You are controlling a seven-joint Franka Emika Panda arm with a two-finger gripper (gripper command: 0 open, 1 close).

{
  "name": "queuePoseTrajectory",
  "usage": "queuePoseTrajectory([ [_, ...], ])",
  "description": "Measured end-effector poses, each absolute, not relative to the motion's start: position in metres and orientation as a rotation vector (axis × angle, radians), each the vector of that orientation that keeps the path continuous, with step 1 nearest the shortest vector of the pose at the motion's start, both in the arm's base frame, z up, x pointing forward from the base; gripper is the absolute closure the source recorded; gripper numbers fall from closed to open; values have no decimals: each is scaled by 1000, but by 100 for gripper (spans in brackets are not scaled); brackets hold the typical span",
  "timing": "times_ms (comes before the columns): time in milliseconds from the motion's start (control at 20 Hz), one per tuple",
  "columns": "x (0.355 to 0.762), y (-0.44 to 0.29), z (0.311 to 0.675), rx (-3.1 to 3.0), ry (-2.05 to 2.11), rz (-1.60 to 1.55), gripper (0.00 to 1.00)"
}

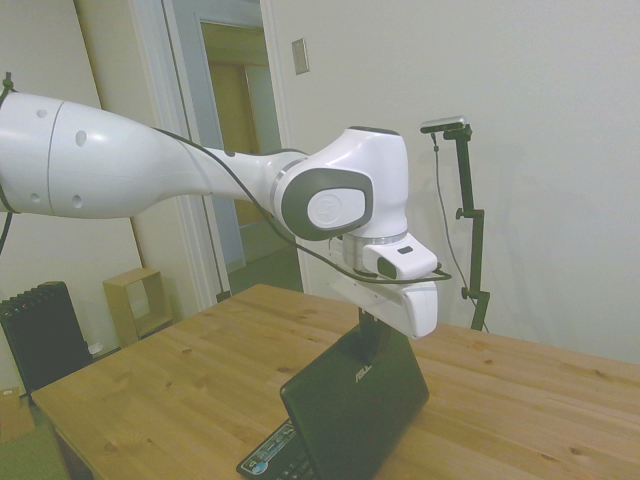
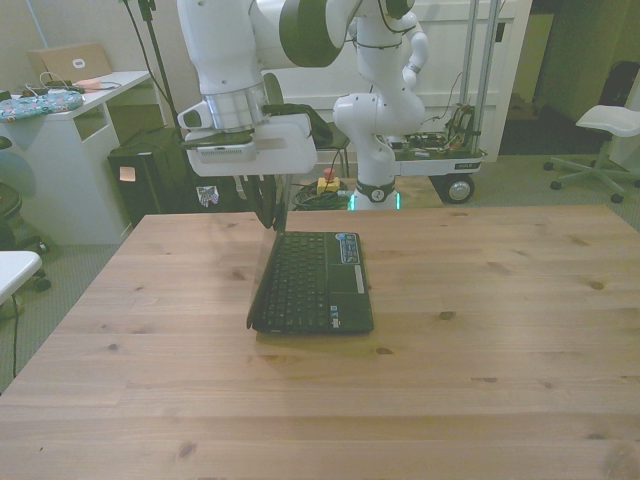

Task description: Close the laptop

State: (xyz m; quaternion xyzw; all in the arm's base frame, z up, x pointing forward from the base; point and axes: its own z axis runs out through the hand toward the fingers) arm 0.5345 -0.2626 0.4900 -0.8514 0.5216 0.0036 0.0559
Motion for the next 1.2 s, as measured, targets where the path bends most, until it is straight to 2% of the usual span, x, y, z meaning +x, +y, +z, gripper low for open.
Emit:
queuePoseTrajectory([
  [300,552,-217,468,-2606,1544,34,100],
  [550,555,-186,428,-2622,1532,91,100],
  [900,551,-180,378,-2632,1547,161,100],
  [1050,557,-170,391,-2638,1526,126,100],
  [1200,562,-142,436,-2645,1468,52,100],
])
